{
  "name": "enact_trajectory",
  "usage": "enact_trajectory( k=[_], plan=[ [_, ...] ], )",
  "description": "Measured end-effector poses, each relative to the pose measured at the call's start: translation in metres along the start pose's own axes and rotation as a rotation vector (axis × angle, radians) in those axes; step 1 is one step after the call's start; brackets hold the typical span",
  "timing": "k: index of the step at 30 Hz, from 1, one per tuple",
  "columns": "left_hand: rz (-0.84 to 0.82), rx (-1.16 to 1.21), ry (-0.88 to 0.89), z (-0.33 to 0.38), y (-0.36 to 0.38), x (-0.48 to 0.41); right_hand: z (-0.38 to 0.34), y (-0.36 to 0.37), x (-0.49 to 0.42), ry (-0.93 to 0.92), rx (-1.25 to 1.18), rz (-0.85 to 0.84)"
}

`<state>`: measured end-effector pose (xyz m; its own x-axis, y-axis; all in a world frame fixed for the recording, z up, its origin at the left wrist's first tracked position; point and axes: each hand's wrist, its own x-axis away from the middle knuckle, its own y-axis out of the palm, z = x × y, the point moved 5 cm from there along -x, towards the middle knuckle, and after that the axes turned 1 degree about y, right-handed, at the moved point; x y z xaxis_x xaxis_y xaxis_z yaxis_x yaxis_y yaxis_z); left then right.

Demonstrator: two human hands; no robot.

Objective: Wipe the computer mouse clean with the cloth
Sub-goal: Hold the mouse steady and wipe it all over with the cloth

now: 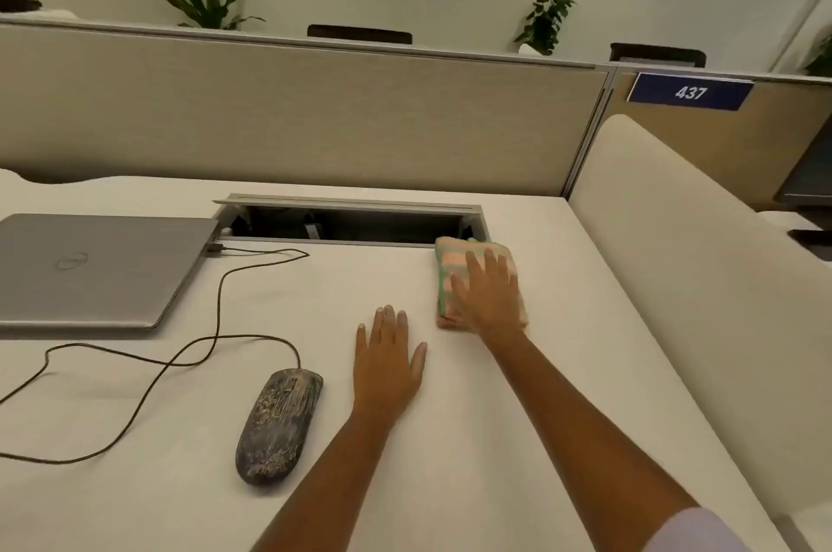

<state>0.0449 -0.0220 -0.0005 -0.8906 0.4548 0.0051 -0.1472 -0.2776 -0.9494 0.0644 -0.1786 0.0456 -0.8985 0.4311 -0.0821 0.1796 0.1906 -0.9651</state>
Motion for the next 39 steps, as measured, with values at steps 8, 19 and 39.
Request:
enact_trajectory(
  k=[8, 19, 39],
  plan=[
    [0.136, -0.028, 0.021, -0.002, 0.003, -0.003, 0.0, 0.011, -0.035, 0.076, 0.051, -0.085],
    [0.219, -0.153, 0.03, -0.003, 0.001, -0.004, 0.004, 0.026, -0.038, 0.144, -0.033, -0.097],
    [0.152, -0.291, 0.106, -0.045, -0.053, 0.013, -0.024, -0.002, 0.09, -0.129, -0.233, -0.033]
  ],
)
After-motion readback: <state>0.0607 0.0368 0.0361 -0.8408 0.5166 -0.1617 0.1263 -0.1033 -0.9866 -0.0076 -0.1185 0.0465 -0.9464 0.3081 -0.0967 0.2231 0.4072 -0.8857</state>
